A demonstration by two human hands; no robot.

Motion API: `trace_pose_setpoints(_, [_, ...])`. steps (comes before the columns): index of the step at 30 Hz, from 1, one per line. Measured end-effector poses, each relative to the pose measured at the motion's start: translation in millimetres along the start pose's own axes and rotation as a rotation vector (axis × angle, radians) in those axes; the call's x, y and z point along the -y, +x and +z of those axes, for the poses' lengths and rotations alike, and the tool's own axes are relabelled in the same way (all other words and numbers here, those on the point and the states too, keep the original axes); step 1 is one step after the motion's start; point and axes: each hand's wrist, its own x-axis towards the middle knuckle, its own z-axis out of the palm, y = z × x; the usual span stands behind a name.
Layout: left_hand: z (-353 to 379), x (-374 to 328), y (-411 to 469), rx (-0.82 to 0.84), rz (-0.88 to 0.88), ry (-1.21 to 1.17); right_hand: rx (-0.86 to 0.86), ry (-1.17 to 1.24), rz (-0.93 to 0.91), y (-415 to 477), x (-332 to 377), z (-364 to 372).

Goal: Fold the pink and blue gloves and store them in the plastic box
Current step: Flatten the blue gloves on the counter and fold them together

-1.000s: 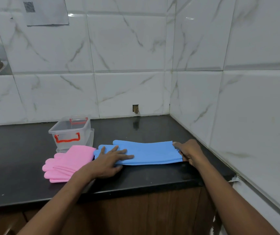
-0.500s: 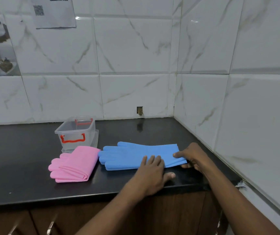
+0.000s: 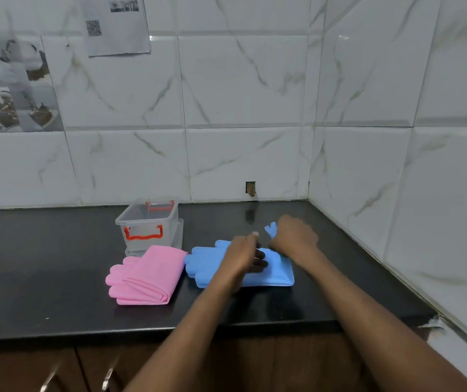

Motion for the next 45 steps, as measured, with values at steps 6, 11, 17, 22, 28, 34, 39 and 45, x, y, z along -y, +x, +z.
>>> trace_pose_setpoints(6, [-16.4, -19.1, 36.6, 0.081, -0.176, -0.003, -0.049, -0.251, -0.137, -21.4, 45.7, 28.4])
trace_pose_setpoints(11, [-22.2, -5.2, 46.2, -0.099, -0.169, 0.196, 0.016, -0.179, -0.18, -56.5, 47.2, 48.7])
trace_pose_setpoints(17, [-16.6, 6.0, 50.1, -0.062, -0.218, 0.065, -0.232, 0.075, -0.127, -91.1, -3.9, 39.2])
trace_pose_setpoints(22, [-15.8, 9.2, 49.6, -0.097, -0.184, 0.05, -0.205, 0.319, -0.083, -55.4, -56.0, 31.4])
trace_pose_setpoints(28, [-14.2, 10.0, 49.3, -0.103, -0.132, 0.153, -0.028, 0.265, -0.314, -44.4, -63.0, 58.9])
trace_pose_setpoints(34, [-7.8, -0.9, 36.4, -0.402, 0.316, 0.985, 0.05, 0.118, -0.321, -40.8, -64.8, 68.2])
trace_pose_setpoints(39, [-21.1, 12.1, 20.3, -0.08, 0.369, 1.242, 0.055, 0.176, -0.278, -37.0, -62.6, 61.9])
trace_pose_setpoints(45, [-33.4, 43.1, 8.6, -0.03, 0.411, 1.174, 0.021, 0.389, 0.212, -16.6, -40.9, 43.2])
